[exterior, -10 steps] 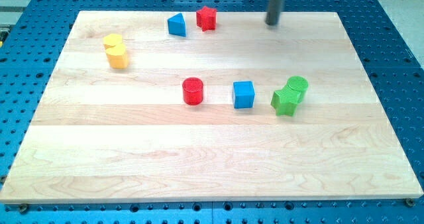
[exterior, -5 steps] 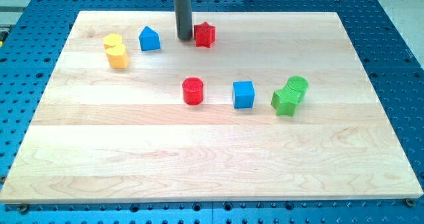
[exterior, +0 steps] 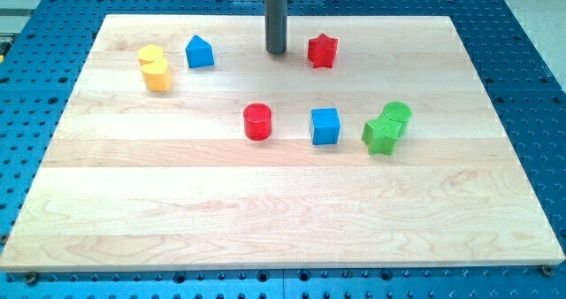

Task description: Place the red star close to the red circle

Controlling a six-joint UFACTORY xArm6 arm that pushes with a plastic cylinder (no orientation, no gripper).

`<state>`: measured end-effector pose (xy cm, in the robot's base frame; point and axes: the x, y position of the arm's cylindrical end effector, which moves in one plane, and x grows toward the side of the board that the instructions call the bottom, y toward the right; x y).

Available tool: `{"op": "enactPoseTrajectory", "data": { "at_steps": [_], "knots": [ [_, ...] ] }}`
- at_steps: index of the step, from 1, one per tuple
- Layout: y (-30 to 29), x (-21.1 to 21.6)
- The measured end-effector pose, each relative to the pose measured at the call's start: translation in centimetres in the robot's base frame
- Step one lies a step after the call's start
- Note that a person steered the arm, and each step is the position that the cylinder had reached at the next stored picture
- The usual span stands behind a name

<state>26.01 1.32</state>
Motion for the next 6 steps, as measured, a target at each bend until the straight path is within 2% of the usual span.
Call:
{"op": "enactPoseTrajectory", "data": {
  "at_steps": [1, 3, 4, 5, 6],
  "knots": [
    [9.2, 0.7],
    [4.3, 8.6],
    [9.0, 7.8],
    [5.5, 11.2],
    [-2.3, 13.1]
  ]
}}
